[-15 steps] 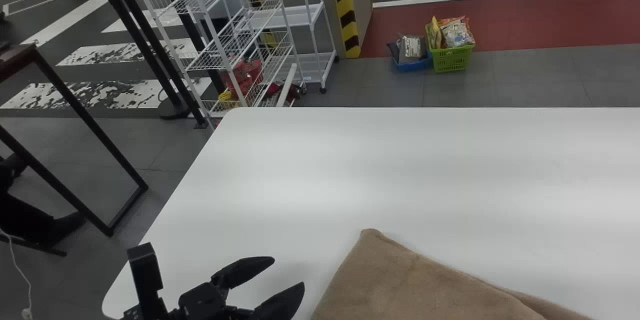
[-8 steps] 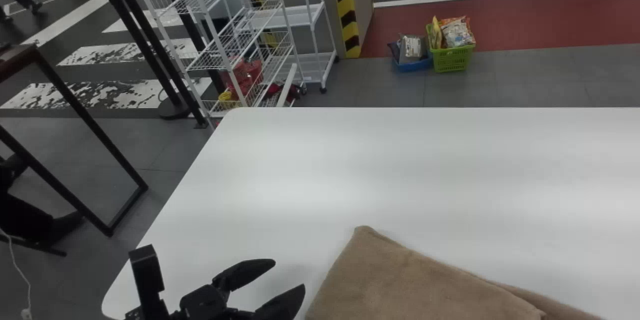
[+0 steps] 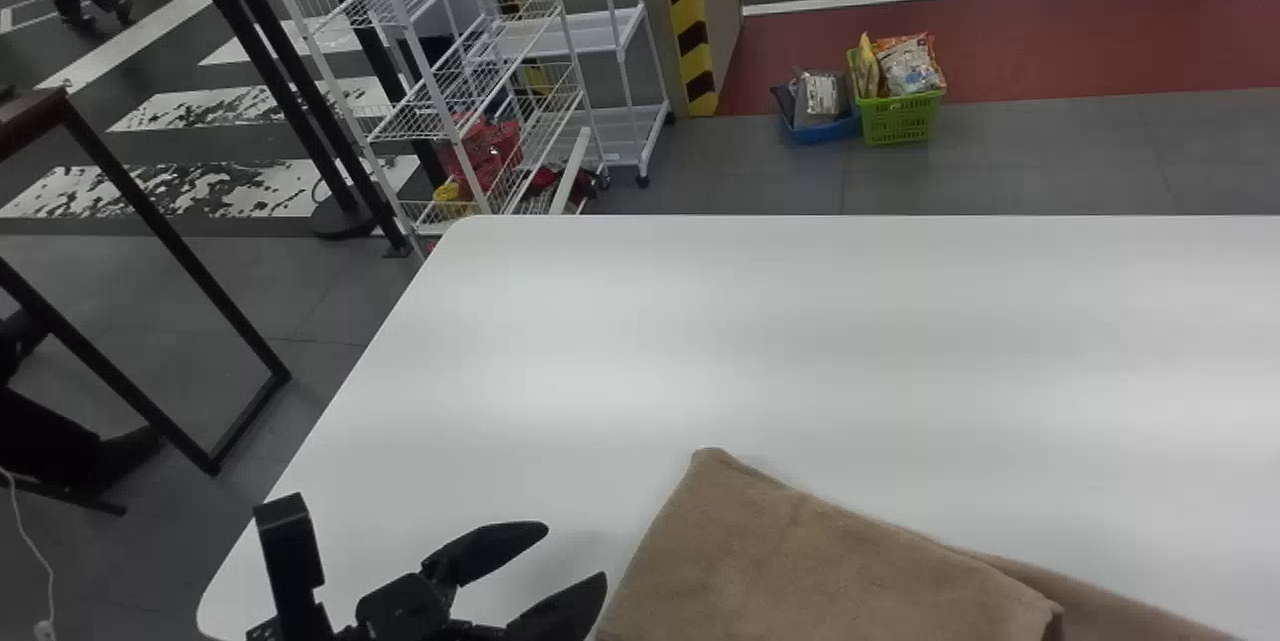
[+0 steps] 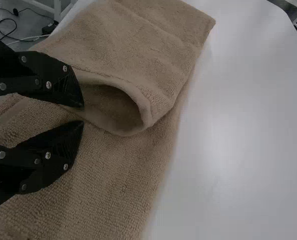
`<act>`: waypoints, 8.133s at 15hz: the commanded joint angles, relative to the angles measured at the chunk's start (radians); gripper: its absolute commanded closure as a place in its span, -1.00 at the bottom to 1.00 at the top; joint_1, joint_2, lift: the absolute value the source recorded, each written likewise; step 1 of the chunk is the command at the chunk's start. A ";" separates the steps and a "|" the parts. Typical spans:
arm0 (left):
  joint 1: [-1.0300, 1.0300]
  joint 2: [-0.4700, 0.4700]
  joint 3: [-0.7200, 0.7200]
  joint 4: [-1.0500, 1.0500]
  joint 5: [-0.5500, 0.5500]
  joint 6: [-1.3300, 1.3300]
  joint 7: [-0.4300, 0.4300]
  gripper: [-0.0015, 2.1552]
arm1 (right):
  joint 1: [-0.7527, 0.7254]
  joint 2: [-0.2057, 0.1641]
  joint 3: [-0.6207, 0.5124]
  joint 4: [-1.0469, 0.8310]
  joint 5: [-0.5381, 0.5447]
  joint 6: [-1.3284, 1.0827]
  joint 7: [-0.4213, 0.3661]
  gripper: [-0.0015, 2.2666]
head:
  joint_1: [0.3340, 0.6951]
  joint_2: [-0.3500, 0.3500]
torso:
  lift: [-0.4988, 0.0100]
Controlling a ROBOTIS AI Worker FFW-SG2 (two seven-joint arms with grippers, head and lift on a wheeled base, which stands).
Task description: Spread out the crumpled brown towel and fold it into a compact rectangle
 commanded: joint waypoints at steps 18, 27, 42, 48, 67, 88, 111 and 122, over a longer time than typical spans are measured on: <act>0.000 -0.003 -0.005 0.001 -0.003 0.000 -0.013 -0.93 | -0.115 0.001 -0.190 0.070 -0.244 0.000 -0.083 -0.65 | 1.00 0.66 | 0.46; 0.000 -0.003 0.000 0.000 -0.005 0.003 -0.027 -0.93 | -0.121 0.001 -0.162 0.075 -0.268 -0.034 -0.094 -0.73 | 1.00 0.70 | 0.46; -0.003 -0.003 0.011 0.015 -0.001 -0.003 -0.039 -0.93 | -0.258 0.001 -0.041 0.153 -0.112 0.002 -0.105 -0.73 | 1.00 0.73 | 0.46; -0.003 -0.003 0.020 0.020 0.002 -0.018 -0.039 -0.93 | -0.279 0.001 0.014 0.158 -0.031 0.002 -0.074 -0.73 | 1.00 0.78 | 0.46; -0.012 -0.003 0.028 0.027 0.005 -0.021 -0.044 -0.93 | -0.238 0.001 0.056 0.122 0.121 0.002 0.061 -0.73 | 1.00 0.80 | 0.46; -0.014 -0.003 0.034 0.035 0.006 -0.021 -0.053 -0.93 | -0.252 0.001 0.086 0.145 0.172 0.002 0.112 -0.76 | 1.00 0.86 | 0.46; -0.017 -0.003 0.032 0.037 0.005 -0.025 -0.055 -0.93 | -0.268 0.001 0.155 0.181 0.402 0.002 0.320 -0.70 | 1.00 0.93 | 0.46; -0.022 -0.003 0.031 0.046 0.003 -0.025 -0.053 -0.93 | -0.247 -0.012 0.148 0.190 0.453 0.002 0.378 -0.70 | 1.00 0.86 | 0.46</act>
